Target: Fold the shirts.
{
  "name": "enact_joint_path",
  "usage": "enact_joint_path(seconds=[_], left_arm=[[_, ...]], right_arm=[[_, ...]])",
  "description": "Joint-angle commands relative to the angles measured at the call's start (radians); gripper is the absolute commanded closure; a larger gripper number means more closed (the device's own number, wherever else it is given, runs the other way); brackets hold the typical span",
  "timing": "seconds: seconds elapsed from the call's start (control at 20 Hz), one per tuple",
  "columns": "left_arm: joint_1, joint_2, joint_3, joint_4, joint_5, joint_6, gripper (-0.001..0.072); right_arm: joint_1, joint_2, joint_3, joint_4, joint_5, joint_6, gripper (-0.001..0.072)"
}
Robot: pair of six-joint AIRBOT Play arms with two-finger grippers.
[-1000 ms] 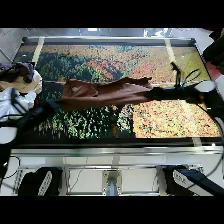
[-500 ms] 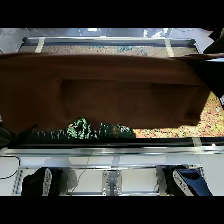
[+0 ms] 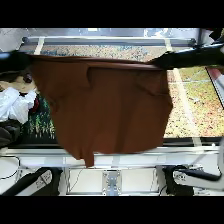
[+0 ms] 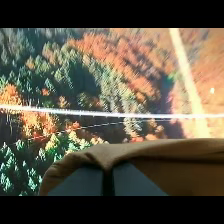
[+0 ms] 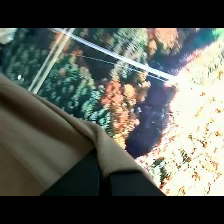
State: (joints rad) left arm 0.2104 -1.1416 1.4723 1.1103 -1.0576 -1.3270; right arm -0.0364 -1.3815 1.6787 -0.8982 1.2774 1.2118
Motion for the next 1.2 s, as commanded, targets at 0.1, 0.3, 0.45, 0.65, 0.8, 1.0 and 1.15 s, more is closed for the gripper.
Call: enact_joint_path(seconds=[0.1, 0.3, 0.45, 0.65, 0.8, 1.0, 1.15], left_arm=[[-0.103, -0.410, 0.007, 0.037, 0.396, -0.048, 0.0271], [-0.075, -0.423, 0.032, -0.052, 0.600, -0.048, 0.0075], [0.019, -0.286, 0.050, -0.039, 0.491, -0.047, 0.0075], [0.205, -0.111, -0.037, 0.079, 0.049, -0.087, 0.0217], [0.335, 0.082, -0.362, 0.058, -0.039, -0.133, 0.0216], [0.402, 0.327, -0.835, 0.034, -0.104, -0.132, 0.0216], [0.412, 0.346, -1.015, 0.032, -0.143, -0.122, 0.0217]], right_arm=[[0.000, -0.399, 0.003, 0.109, -0.418, -0.007, 0.0231], [-0.024, -0.429, 0.070, 0.239, -0.559, -0.008, 0.0157], [-0.120, -0.381, 0.244, 0.164, -0.346, 0.007, 0.0162], [-0.240, -0.298, 0.325, -0.081, 0.156, 0.064, 0.0271], [-0.277, -0.285, 0.278, -0.147, 0.362, 0.063, 0.0271], [-0.261, -0.285, 0.094, -0.078, 0.319, 0.053, 0.0271], [-0.220, -0.285, -0.063, -0.046, 0.269, 0.004, 0.0271]])
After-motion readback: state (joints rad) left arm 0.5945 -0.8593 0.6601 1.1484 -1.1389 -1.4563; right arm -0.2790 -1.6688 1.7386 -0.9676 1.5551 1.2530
